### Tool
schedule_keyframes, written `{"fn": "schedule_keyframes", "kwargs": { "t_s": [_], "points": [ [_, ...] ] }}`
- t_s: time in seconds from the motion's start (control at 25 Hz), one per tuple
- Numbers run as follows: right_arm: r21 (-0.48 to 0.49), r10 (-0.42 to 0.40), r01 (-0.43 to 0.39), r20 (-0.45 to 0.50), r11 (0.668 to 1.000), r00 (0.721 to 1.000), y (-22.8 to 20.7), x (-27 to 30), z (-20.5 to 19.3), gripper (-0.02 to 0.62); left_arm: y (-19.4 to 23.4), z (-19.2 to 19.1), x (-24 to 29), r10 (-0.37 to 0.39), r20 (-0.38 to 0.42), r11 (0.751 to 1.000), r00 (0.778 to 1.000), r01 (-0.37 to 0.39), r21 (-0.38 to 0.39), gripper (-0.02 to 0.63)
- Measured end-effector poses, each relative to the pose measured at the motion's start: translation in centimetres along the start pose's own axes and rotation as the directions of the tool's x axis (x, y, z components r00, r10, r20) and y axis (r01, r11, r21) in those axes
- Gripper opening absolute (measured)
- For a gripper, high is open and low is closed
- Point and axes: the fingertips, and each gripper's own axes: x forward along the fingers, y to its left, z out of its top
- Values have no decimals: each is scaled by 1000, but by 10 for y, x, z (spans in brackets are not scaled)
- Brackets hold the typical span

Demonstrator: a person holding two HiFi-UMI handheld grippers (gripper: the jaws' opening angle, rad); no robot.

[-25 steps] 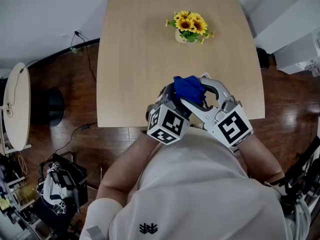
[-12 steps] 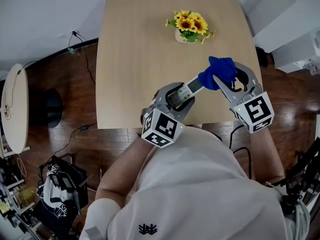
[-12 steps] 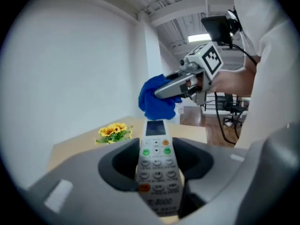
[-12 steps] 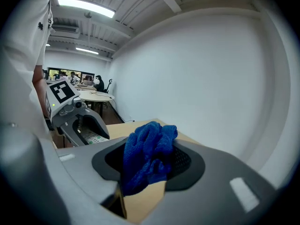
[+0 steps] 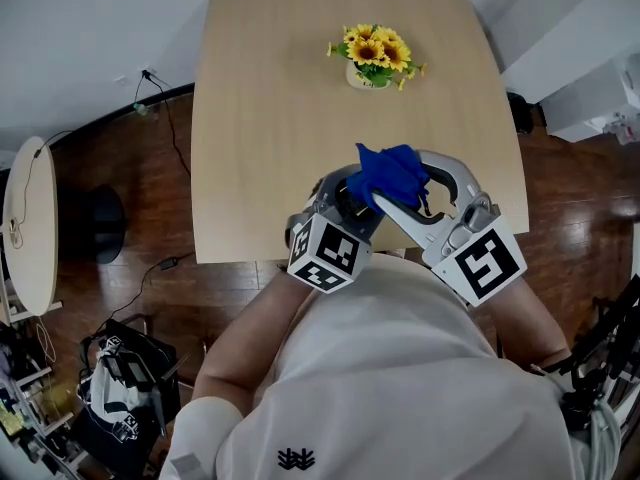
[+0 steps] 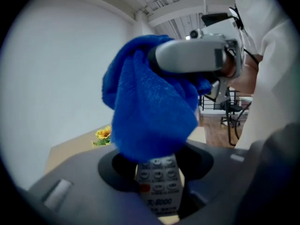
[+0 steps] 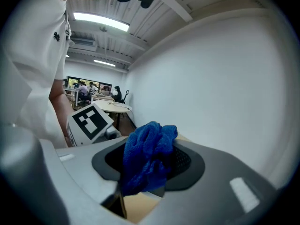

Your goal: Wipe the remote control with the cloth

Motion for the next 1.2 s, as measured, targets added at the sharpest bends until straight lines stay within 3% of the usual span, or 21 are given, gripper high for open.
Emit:
{"fn": "schedule_keyframes", "kwargs": {
  "t_s": [0.16, 0.28, 0.52, 0.76, 0.88, 1.04, 1.2],
  "points": [
    [1, 95, -95, -2, 995, 995, 33, 17, -1, 196, -1, 2, 2, -2, 2, 1000, 1000, 2, 4, 236],
    [0, 96, -96, 0, 995, 995, 33, 23, -10, 196, -2, 2, 0, 1, 2, 1000, 1000, -1, 2, 236],
    [53, -48, 50, -54, 997, 997, -18, 7, -39, 196, -2, -1, -5, 7, 0, 1000, 1000, -7, -4, 236],
    [73, -200, 209, -115, 975, 973, -76, -30, -61, 196, -5, -3, -5, 7, -5, 1000, 1000, -7, -4, 236],
    [50, -234, 240, -98, 970, 967, -92, -43, -62, 196, -7, -3, -2, 1, -5, 1000, 1000, -1, -4, 236],
    [60, -180, 183, -48, 981, 982, -71, -37, -40, 196, -8, -2, 3, -7, -8, 1000, 1000, 7, -5, 236],
    [46, -30, 29, 6, 999, 1000, -19, -18, -13, 196, -10, 1, 10, -16, -9, 1000, 1000, 16, -2, 235]
  ]
}}
